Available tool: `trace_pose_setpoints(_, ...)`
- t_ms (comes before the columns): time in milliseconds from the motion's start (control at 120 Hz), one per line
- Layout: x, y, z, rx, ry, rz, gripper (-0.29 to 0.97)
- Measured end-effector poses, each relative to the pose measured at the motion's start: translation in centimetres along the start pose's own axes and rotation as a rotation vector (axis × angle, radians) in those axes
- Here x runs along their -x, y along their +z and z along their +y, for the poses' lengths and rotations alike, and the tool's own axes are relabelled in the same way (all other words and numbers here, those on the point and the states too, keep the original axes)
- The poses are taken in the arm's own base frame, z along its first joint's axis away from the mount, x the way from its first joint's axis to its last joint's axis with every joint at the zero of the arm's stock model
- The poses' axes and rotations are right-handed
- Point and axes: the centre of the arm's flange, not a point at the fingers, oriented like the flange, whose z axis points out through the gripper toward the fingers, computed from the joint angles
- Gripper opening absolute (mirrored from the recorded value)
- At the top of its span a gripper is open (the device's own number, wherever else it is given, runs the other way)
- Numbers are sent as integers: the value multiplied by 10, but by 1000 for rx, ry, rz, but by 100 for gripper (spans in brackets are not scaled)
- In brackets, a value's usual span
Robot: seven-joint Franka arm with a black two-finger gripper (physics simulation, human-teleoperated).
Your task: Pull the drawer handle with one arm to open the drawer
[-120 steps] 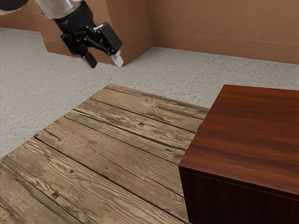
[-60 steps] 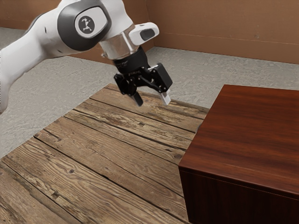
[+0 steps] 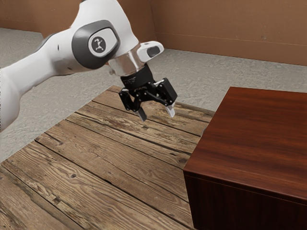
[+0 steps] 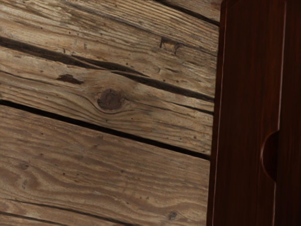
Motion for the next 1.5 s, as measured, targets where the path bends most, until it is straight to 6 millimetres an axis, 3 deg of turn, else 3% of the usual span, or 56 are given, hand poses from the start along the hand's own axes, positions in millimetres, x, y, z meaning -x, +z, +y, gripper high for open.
trace_pose_setpoints(392,-10,30,14,15,-42,61,68)
trace_pose_setpoints(792,-14,40,32,34,-50,100,68)
trace_pose_setpoints(1017,5,39,31,27,-57,92,68)
trace_pose_setpoints(1192,16,49,44,27,-37,83,68)
trace_pose_setpoints(1500,18,63,49,30,-31,89,68)
